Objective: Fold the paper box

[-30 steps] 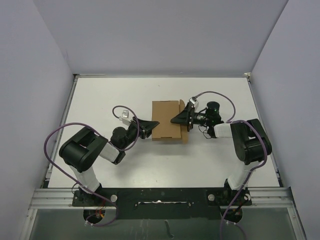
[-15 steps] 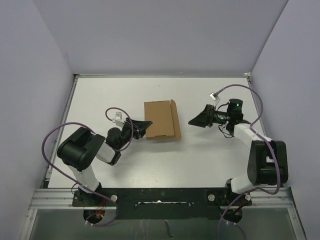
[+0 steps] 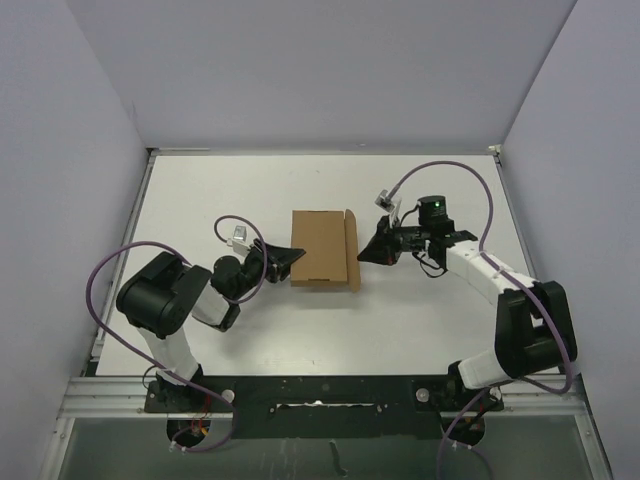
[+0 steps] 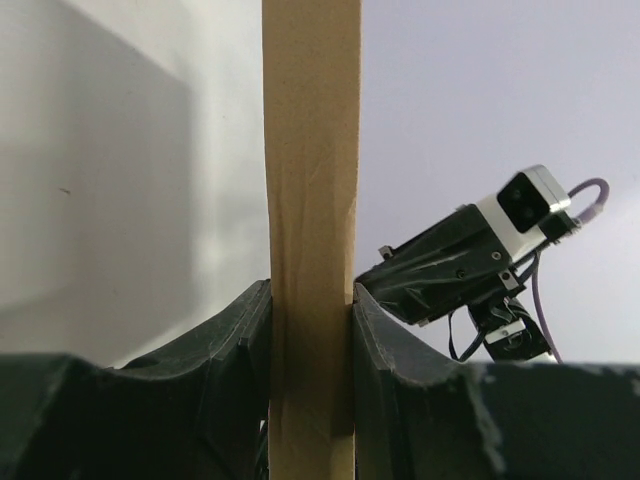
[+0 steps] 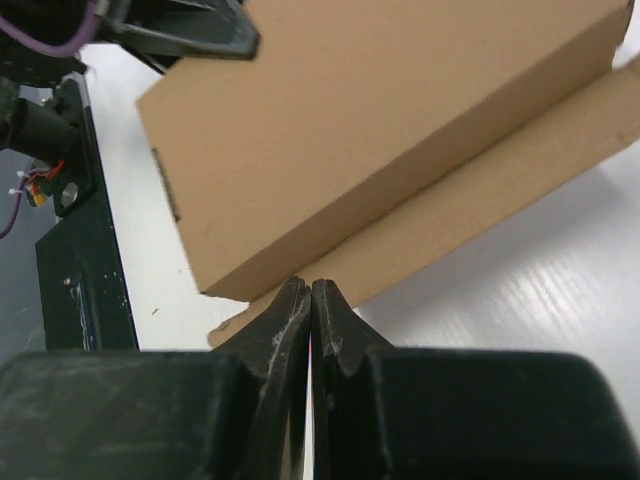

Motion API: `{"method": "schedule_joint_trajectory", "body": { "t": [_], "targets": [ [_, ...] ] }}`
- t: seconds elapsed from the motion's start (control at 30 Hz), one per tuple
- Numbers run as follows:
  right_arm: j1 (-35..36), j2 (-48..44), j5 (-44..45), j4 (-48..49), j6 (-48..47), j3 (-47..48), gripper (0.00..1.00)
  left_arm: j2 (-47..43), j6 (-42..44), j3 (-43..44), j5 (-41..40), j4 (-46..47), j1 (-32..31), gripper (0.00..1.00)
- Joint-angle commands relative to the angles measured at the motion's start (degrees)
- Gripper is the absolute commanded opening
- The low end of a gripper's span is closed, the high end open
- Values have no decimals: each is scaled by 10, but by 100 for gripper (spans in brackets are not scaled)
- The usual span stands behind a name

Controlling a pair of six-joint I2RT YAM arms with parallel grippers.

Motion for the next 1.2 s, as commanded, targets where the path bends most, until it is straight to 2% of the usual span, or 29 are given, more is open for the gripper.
{"method": "schedule_joint_trajectory", "body": {
  "t": [0.0,0.43,0.8,1.0,1.1,1.17],
  "targets": [
    [15,27,67,-21,24,20,0,25,2,9,16,66,-7,24],
    [47,91,99,-38,32,33,0,65,3,42,12,66,-27,24],
    [63,87,25,2,42,27,0,92,0,62,12,66,-42,23],
    [60,100,11,-12,27,34,4,97,-4,68,11,67,-48,23],
    [53,85,25,-64,-38,45,7,90,-6,60,9,67,-42,23],
    [46,56,50,-96,-106,43,12,84,-7,52,10,68,-34,24]
  ]
}}
